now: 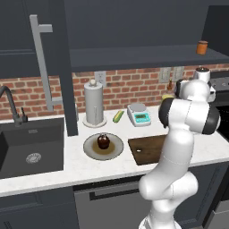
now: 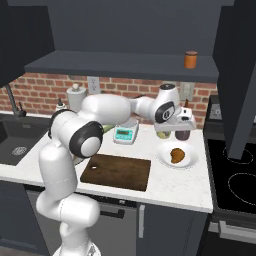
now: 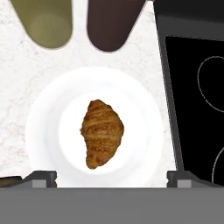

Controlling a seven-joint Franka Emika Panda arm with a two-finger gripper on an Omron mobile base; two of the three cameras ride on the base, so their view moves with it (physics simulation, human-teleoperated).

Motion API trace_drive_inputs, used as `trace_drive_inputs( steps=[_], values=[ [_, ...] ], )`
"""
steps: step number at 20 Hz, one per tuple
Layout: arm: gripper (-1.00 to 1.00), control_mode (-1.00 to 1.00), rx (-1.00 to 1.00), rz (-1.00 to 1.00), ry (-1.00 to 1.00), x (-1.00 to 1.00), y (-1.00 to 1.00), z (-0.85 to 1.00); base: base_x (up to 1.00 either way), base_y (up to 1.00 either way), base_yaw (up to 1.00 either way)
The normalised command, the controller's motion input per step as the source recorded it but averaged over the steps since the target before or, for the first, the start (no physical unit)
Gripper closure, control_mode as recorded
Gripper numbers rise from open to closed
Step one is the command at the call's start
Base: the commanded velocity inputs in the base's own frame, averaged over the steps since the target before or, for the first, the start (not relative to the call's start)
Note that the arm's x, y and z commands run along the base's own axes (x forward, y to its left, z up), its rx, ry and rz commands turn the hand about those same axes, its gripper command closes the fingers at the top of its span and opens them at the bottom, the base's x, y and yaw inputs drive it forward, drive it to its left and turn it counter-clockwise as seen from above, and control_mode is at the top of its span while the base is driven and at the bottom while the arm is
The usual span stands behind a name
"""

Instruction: From the different types of pastries on the counter, select a croissant and place it on the cutting board. Then retrieve a jar of jam from the cabinet and place it alongside the croissant on the cutting board.

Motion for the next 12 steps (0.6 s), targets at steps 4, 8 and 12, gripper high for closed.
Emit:
trace_drive_inputs(
  steps=[4,8,12],
  values=[
    [-1.00,-1.00,0.00,0.00,0.01,0.00,-0.03,-0.09,0.00,0.00,0.00],
    [-1.00,-1.00,0.00,0.00,0.00,0.00,-0.01,-0.29,0.00,0.00,0.00],
    [-1.00,-1.00,0.00,0.02,0.00,0.02,0.00,-0.31,0.00,0.00,0.00]
  ],
)
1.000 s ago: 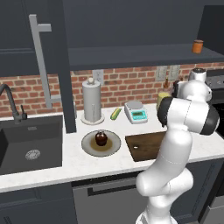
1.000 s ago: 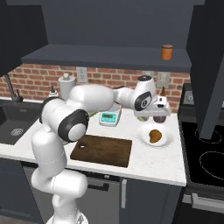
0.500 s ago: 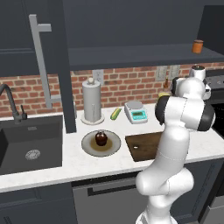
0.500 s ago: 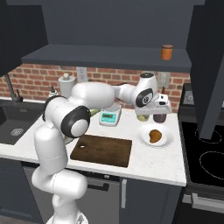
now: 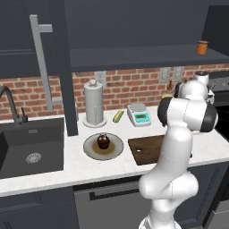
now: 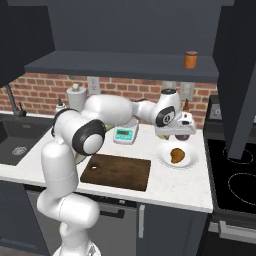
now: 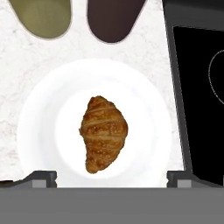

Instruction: From the different types of pastries on the counter, select a croissant and place it on the cutting board. Then retrieve a jar of jam from the cabinet and place it alongside the croissant on the cutting board.

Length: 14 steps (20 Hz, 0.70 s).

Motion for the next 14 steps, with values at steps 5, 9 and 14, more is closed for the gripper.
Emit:
trace_drive_inputs(
  steps=[5,9,14],
  values=[
    [-1.00,-1.00,0.00,0.05,0.00,0.04,0.00,-0.25,0.00,0.00,0.00],
    [-1.00,-1.00,0.00,0.06,0.00,0.00,0.00,-0.22,0.00,0.00,0.00],
    [-1.00,-1.00,0.00,0.05,0.00,0.00,-0.01,-0.20,0.00,0.00,0.00]
  ],
)
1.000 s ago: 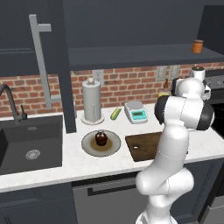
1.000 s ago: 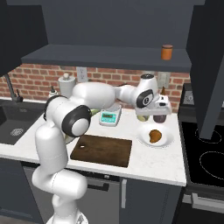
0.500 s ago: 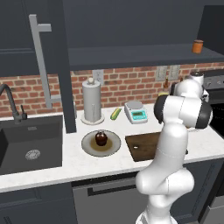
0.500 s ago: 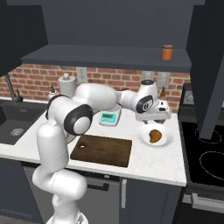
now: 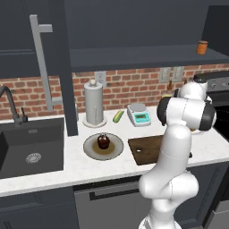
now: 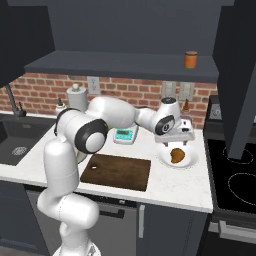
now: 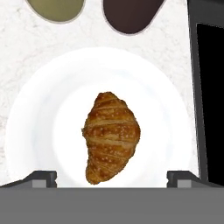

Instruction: From the different types of pastries on the counter, select a croissant and place it on the cutting board. Then retrieve a jar of jam from the cabinet and place it alongside the croissant on the cutting board.

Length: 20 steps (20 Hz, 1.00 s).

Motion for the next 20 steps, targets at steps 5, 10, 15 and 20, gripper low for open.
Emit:
trace_drive_inputs(
  steps=[5,10,15,20],
  values=[
    [-1.00,-1.00,0.00,0.02,0.00,0.00,-0.01,-0.19,0.00,0.00,0.00],
    [-1.00,-1.00,0.00,0.00,0.00,0.00,0.00,-0.21,0.00,0.00,0.00],
    [-1.00,-1.00,0.00,0.00,0.00,0.00,0.00,-0.21,0.00,0.00,0.00],
    [-1.00,-1.00,0.00,0.00,0.00,0.00,-0.01,-0.18,0.00,0.00,0.00]
  ],
)
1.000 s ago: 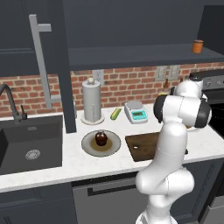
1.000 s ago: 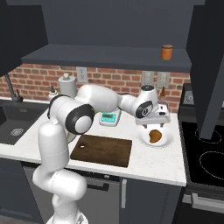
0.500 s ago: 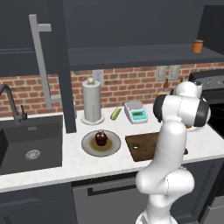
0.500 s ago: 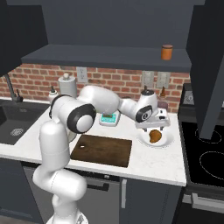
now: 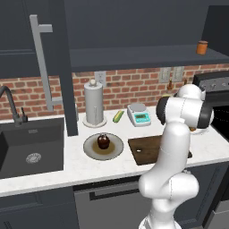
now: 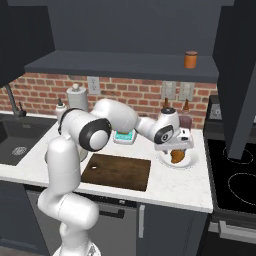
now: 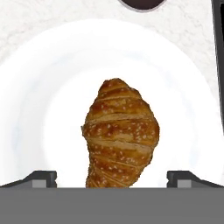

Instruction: From the different types of pastries on the counter, select a croissant and place it on the cutting board. Then retrieve a jar of jam from the cabinet and place it alongside the croissant on the cutting board.

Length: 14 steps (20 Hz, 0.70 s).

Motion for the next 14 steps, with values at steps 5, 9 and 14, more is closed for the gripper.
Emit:
trace_drive_inputs(
  steps=[5,9,14],
  values=[
    [-1.00,-1.00,0.00,0.00,0.00,0.00,-0.02,-0.16,0.00,0.00,0.00],
    [-1.00,-1.00,0.00,0.00,0.00,0.00,-0.02,-0.16,0.00,0.00,0.00],
    [-1.00,-1.00,0.00,0.00,0.00,0.00,-0.03,-0.17,0.00,0.00,0.00]
  ],
)
